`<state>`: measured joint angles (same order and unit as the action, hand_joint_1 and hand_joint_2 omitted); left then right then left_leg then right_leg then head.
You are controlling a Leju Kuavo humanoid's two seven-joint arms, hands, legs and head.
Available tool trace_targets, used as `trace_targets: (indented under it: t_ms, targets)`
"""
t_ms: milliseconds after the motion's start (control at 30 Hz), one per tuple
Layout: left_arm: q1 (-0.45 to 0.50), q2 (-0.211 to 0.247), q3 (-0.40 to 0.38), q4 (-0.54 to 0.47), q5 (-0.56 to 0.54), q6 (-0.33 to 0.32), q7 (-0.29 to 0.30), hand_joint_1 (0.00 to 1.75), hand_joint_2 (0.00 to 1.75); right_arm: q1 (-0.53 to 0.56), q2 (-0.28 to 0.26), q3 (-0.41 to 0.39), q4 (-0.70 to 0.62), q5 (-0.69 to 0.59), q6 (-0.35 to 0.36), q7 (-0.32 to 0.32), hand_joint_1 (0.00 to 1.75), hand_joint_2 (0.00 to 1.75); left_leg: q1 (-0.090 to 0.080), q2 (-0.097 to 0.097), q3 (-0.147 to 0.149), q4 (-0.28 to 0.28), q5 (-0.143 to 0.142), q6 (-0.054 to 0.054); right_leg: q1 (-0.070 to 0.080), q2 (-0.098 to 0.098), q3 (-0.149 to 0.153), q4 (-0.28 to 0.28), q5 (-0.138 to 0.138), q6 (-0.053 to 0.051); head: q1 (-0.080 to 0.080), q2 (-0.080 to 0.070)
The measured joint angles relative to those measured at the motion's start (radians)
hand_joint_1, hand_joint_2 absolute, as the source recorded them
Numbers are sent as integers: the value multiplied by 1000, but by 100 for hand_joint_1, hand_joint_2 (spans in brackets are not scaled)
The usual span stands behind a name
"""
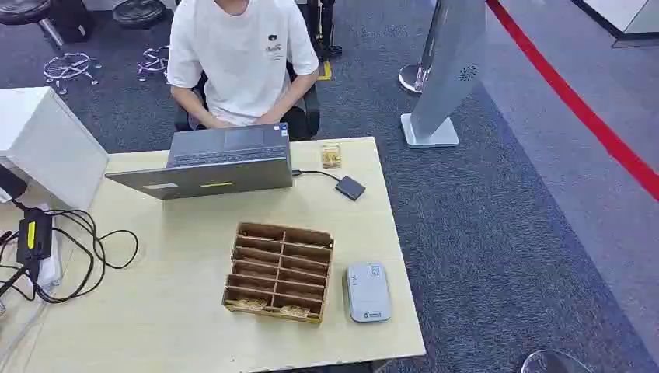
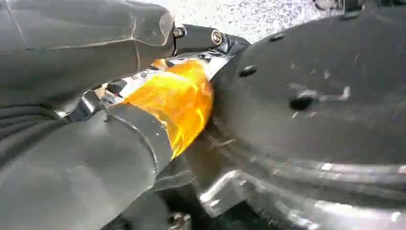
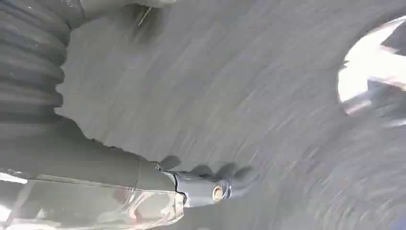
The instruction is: Pass the card to the sensor for recognition and then transmit it.
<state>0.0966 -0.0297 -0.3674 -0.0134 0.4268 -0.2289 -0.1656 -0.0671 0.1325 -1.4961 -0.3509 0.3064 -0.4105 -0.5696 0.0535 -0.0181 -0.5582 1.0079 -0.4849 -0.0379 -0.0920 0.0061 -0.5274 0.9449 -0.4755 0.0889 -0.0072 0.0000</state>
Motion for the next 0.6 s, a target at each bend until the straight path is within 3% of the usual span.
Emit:
trace_targets:
  t_ms: [33, 67, 133, 200, 267, 400, 600]
  targets:
    - [1, 11, -9, 0, -5, -16, 0, 0, 0, 1, -92, 0, 3, -41, 67, 38, 0, 175, -4, 0, 0, 1, -1, 2, -4, 0, 1, 0, -1, 3, -3, 0]
    - [2, 25, -16, 0, -6, -33, 0, 0, 0, 4, -187, 0, 6, -42, 119, 119, 0, 175, -8, 0, 0, 1, -2, 5, -9, 0, 2, 0, -2, 7, 0, 0]
    - [2, 47, -29, 0, -7, -52, -3, 0, 0, 4, -382, 1, 3, -41, 179, 257, 0, 175, -11, 0, 0, 3, -3, 8, -11, 1, 5, 0, -1, 8, 1, 0]
    - [0, 64, -39, 0, -5, -54, -3, 0, 0, 1, -529, 3, 3, -45, 214, 249, 0, 175, -10, 1, 1, 4, -4, 8, -10, 1, 6, 0, 0, 9, -2, 0]
    - [0, 70, -51, 0, -3, -58, -4, 0, 0, -5, -635, 3, 8, -55, 264, 224, 0, 175, -10, 1, 2, 4, -4, 8, -10, 2, 6, 0, 0, 9, -2, 0]
    - [-3, 85, -75, 0, -8, -78, -11, 0, 0, -37, -771, 2, 37, -90, 490, 170, 0, 175, -12, 2, 3, 3, -4, 8, -11, 4, 5, 2, -2, 10, -1, 0]
    - [-9, 117, -110, 0, -24, -111, -16, 0, 0, -125, -945, 16, 67, -106, 726, 187, 0, 175, -14, 16, -1, 2, -8, 8, -15, 15, 3, 3, -1, 10, -1, 0]
